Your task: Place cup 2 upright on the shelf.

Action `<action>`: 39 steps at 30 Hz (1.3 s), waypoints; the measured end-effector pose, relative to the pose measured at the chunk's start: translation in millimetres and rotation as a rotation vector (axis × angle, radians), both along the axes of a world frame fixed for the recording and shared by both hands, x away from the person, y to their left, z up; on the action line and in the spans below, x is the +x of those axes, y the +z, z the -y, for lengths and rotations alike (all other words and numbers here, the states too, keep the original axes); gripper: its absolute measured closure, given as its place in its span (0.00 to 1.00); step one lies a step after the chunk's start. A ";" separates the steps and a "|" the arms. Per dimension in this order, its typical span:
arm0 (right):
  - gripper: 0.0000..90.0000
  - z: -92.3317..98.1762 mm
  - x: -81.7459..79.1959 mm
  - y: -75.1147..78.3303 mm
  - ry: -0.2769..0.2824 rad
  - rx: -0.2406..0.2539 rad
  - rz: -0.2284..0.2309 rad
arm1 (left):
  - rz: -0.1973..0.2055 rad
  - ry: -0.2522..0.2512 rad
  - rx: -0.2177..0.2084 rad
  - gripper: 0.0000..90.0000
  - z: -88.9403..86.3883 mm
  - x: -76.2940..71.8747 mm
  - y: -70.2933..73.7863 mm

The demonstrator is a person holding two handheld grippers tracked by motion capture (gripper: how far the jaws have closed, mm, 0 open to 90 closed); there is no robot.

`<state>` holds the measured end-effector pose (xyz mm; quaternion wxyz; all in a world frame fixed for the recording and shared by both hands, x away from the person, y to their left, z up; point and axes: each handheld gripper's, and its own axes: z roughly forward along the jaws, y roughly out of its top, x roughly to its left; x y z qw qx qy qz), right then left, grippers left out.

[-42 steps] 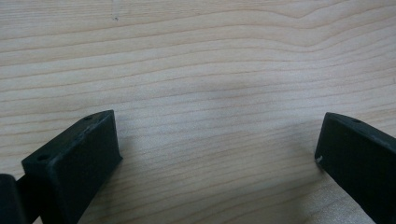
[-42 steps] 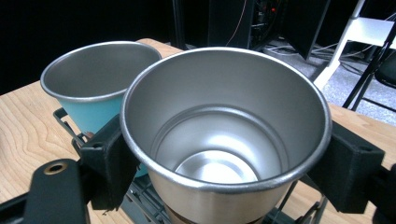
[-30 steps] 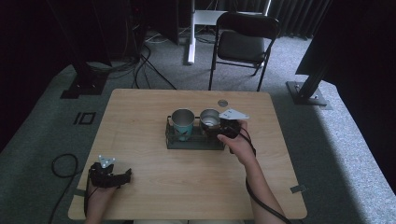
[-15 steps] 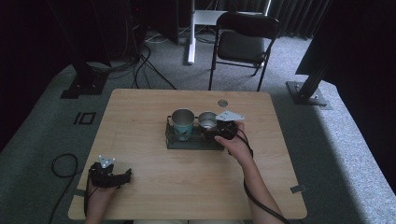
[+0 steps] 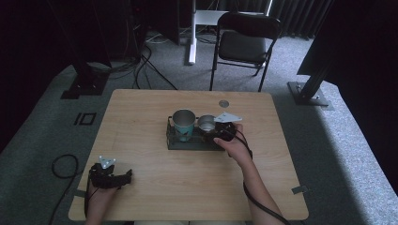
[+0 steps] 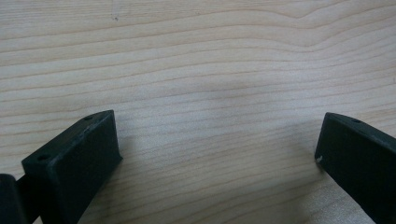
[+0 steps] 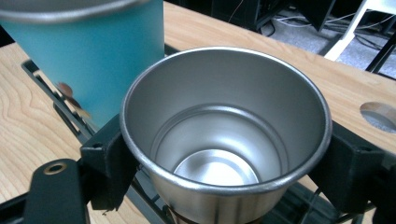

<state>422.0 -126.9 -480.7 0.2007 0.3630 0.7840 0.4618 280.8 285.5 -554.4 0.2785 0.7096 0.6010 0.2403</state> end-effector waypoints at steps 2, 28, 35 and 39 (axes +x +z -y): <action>0.20 0.4 0.5 -1.2 -0.003 0.007 0.000 | 0.000 0.000 0.000 0.00 0.0 0.0 0.0; 0.14 9.5 -2.3 7.7 0.057 -0.001 0.033 | 0.000 0.000 0.000 0.00 0.0 0.0 0.0; 0.13 17.5 -8.5 12.3 0.044 0.032 0.037 | 0.000 0.000 0.000 0.00 0.0 0.0 0.0; 0.13 21.6 -11.5 15.0 0.038 0.048 0.044 | 0.000 0.000 0.000 0.00 0.0 0.0 0.0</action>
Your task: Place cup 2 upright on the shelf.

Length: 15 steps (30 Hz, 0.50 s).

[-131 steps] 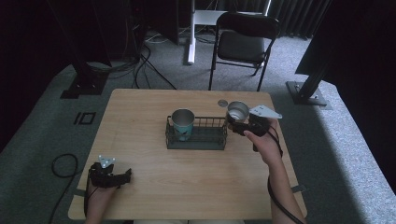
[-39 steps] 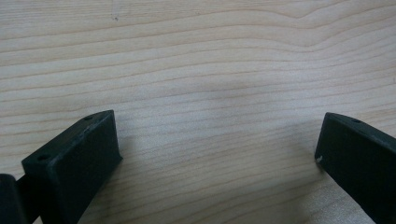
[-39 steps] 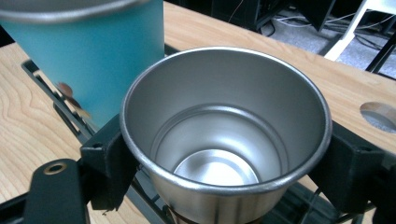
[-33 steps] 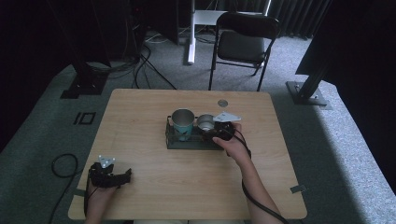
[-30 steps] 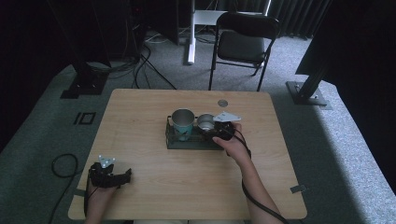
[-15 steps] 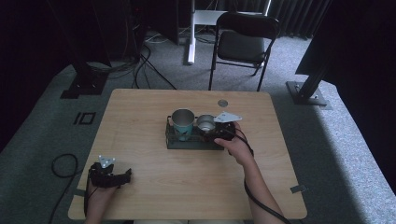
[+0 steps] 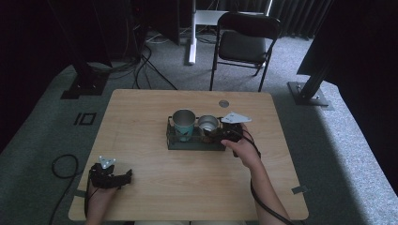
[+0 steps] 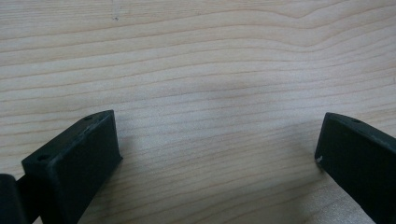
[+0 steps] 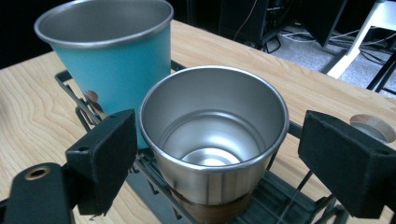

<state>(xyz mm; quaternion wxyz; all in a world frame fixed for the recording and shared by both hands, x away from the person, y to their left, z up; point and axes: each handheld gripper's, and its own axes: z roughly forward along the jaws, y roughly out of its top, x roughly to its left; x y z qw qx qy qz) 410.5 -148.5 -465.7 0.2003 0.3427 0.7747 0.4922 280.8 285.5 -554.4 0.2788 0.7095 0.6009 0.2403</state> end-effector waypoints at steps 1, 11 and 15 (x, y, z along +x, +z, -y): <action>0.13 1.9 -1.0 0.6 -0.002 0.001 0.004 | 0.000 0.000 0.000 0.00 0.0 0.0 0.0; 0.13 20.0 -10.5 3.0 -0.027 0.029 0.005 | 0.000 0.000 0.000 0.00 0.0 0.0 0.0; 0.13 26.4 -12.6 1.7 -0.038 0.031 -0.003 | 0.000 0.000 0.000 0.00 0.0 0.0 0.0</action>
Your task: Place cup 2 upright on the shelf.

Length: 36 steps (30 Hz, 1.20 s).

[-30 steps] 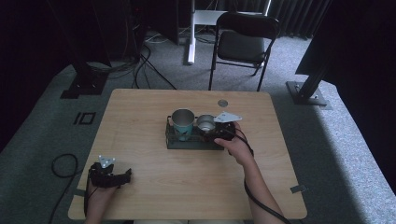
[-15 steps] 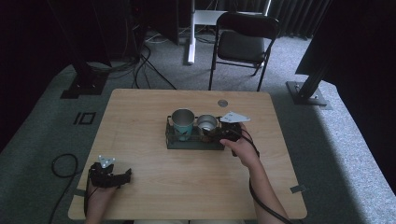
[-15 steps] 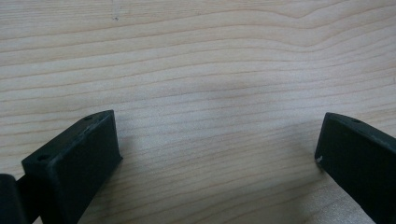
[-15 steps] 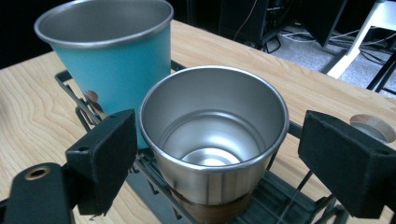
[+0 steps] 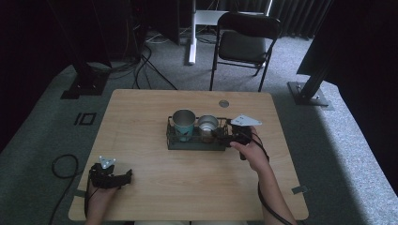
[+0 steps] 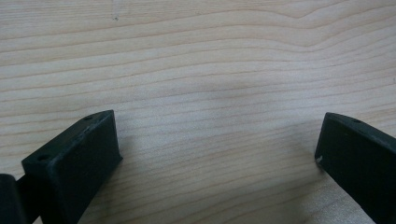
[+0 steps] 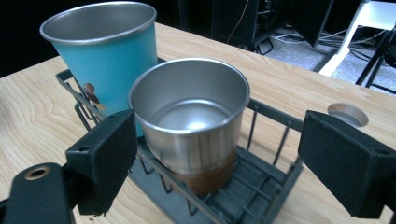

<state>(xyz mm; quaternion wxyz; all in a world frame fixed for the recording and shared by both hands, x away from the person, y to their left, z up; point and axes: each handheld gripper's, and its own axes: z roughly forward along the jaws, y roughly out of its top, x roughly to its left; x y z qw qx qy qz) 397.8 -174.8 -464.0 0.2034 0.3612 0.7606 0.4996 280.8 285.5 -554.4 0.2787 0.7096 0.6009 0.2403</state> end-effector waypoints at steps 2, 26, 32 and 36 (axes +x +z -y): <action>0.13 2.8 -1.1 -0.5 -0.010 0.005 -0.005 | 0.000 0.000 0.000 0.00 0.0 0.0 0.0; 0.13 27.9 -17.8 -4.9 -0.060 0.001 -0.007 | 0.000 0.000 0.000 0.00 0.0 0.0 0.0; 0.13 35.7 -24.6 -8.9 -0.072 0.000 -0.008 | 0.000 0.000 0.000 0.00 0.0 0.0 0.0; 0.13 42.4 -28.8 -13.4 -0.082 -0.008 -0.017 | 0.000 0.000 0.000 0.00 0.0 0.0 0.0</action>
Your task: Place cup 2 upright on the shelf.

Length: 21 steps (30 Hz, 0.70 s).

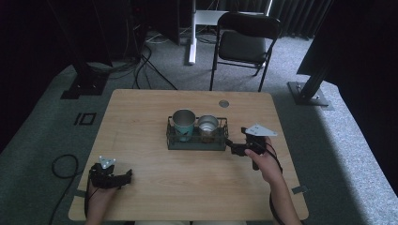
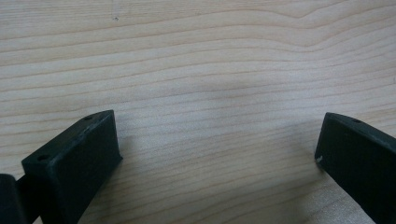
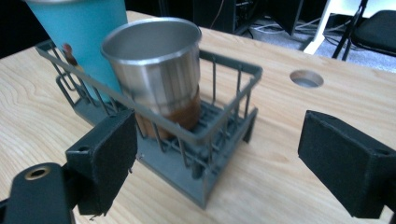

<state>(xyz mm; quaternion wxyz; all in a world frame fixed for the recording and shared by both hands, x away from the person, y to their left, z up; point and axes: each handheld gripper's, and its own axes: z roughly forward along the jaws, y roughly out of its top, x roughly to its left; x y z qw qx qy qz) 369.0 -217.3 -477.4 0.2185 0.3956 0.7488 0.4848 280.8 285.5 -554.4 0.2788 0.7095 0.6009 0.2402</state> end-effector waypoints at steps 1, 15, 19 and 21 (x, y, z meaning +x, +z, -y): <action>0.13 2.4 -1.0 -2.0 -0.006 -0.001 -0.003 | 0.000 0.000 0.000 0.00 0.0 0.0 0.0; 0.13 21.2 -10.5 -18.9 -0.040 -0.018 -0.040 | 0.000 0.000 0.000 0.00 0.0 0.0 0.0; 0.13 26.0 -13.1 -23.5 -0.050 -0.018 -0.050 | 0.000 0.000 0.000 0.00 0.0 0.0 0.0; 0.13 30.4 -15.0 -27.8 -0.057 -0.023 -0.057 | 0.000 0.000 0.000 0.00 0.0 0.0 0.0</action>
